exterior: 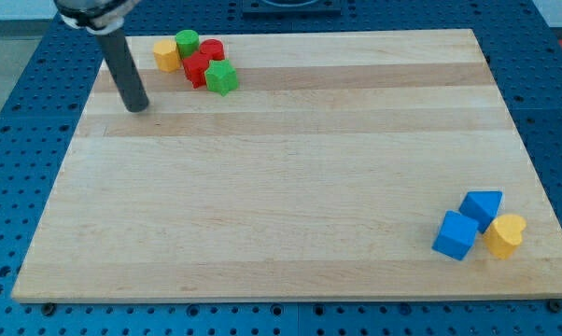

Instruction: Push the green circle towards the center

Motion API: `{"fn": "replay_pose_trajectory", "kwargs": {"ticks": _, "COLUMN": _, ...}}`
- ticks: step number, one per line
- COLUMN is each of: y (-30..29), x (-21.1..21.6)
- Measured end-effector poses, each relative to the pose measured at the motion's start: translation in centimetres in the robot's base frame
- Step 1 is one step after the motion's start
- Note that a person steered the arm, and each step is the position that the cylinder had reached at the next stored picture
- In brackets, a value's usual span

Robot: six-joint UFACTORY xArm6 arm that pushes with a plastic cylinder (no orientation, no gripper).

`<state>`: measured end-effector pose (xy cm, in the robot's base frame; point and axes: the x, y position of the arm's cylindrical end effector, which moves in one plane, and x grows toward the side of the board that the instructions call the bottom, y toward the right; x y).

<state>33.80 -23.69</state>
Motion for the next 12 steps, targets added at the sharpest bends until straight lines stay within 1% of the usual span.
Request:
{"fn": "replay_pose_trajectory", "kwargs": {"ticks": 1, "y": -2.1, "x": -2.6}}
{"fn": "replay_pose_trajectory", "kwargs": {"ticks": 3, "y": -1.6, "x": -9.8}}
{"fn": "replay_pose_trajectory", "kwargs": {"ticks": 4, "y": 0.3, "x": -11.8}}
{"fn": "replay_pose_trajectory", "kwargs": {"ticks": 5, "y": 3.9, "x": -12.7}}
{"fn": "replay_pose_trajectory", "kwargs": {"ticks": 10, "y": 18.0, "x": -12.9}}
{"fn": "replay_pose_trajectory", "kwargs": {"ticks": 11, "y": 19.6, "x": -11.7}}
{"fn": "replay_pose_trajectory", "kwargs": {"ticks": 12, "y": 20.6, "x": -9.2}}
